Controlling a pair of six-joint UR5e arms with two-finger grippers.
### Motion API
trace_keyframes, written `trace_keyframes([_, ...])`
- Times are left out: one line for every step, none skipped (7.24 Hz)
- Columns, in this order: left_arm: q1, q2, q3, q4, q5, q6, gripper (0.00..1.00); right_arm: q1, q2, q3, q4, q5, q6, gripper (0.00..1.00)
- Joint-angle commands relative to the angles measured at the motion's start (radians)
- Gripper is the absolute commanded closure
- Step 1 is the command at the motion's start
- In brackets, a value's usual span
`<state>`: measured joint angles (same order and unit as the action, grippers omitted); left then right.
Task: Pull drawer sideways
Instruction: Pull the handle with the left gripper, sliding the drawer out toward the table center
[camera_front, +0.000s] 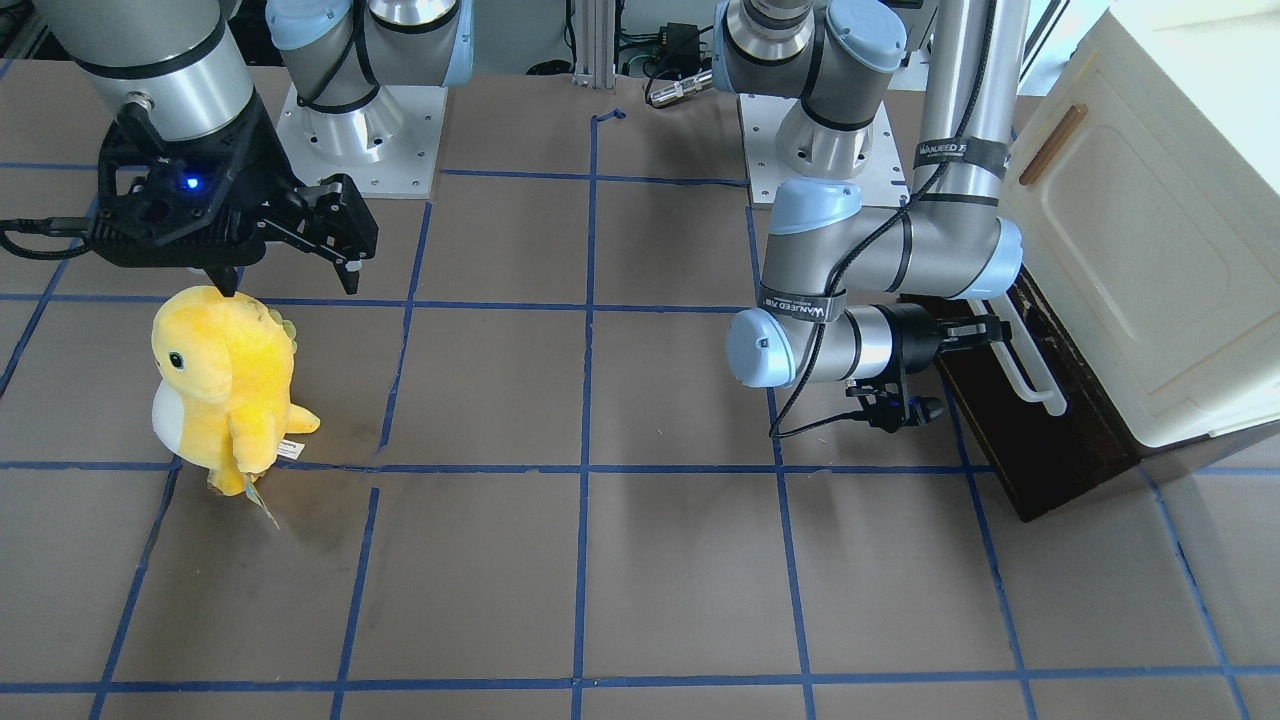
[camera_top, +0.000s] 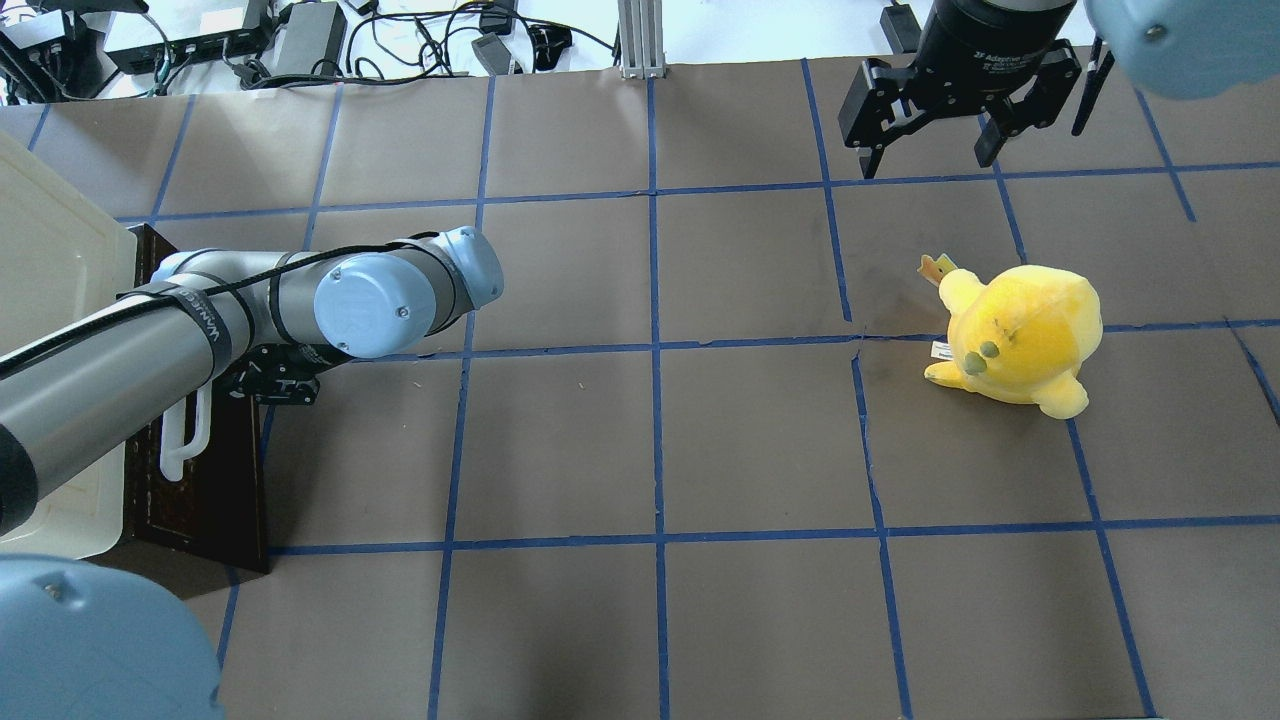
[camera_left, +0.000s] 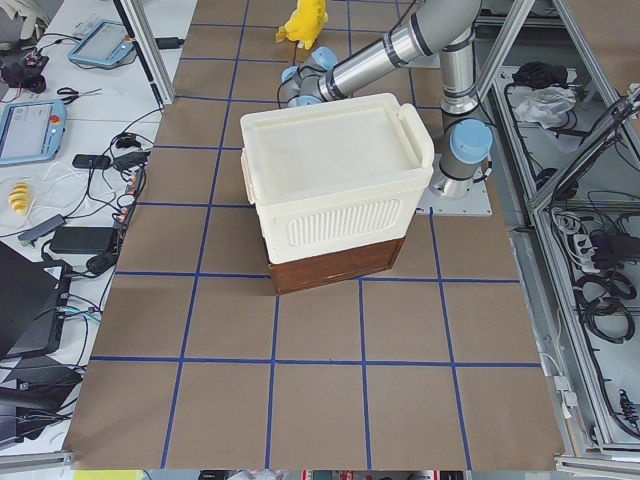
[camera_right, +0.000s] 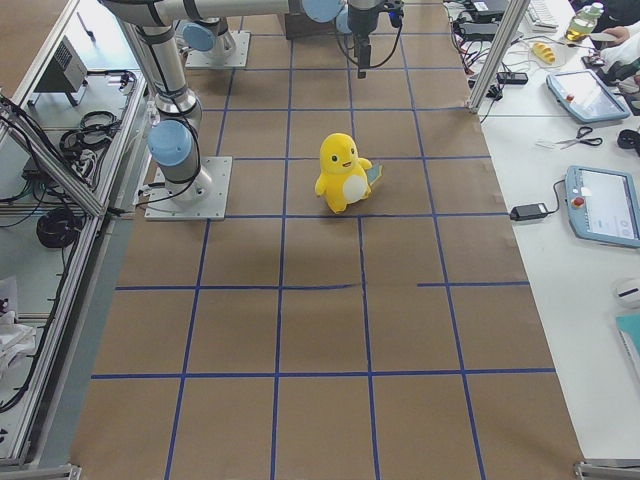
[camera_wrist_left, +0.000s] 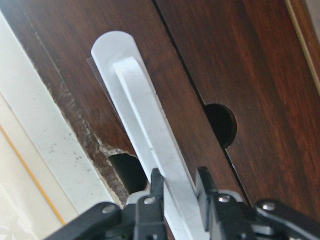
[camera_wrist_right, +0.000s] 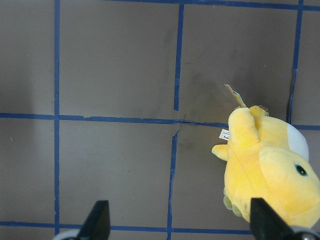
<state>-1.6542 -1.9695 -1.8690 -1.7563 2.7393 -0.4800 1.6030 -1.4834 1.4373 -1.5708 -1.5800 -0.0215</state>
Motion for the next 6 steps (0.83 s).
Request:
trace_keyframes([-0.004,-0.002,0.001,0.000,0.000,0.000,0.93,0.000,0.000,0.000,0.000,0.000,-0.002,0.00])
trace_keyframes([-0.007,-0.003,0.001,0.000,-0.001,0.000,0.93,0.000,0.000,0.000,0.000,0.000,0.000,0.00])
trace_keyframes([-0.007,-0.005,0.001,0.000,-0.001,0.000,0.93,0.000,0.000,0.000,0.000,0.000,0.000,0.00])
trace_keyframes([-0.015,-0.005,0.001,0.001,-0.001,0.000,0.93,0.000,0.000,0.000,0.000,0.000,0.000,0.00])
trace_keyframes([-0.025,-0.005,0.001,0.001,-0.001,0.000,0.93,0.000,0.000,0.000,0.000,-0.002,0.000,0.00])
trace_keyframes([-0.027,-0.005,0.001,0.001,0.000,0.000,0.93,0.000,0.000,0.000,0.000,0.000,0.000,0.00])
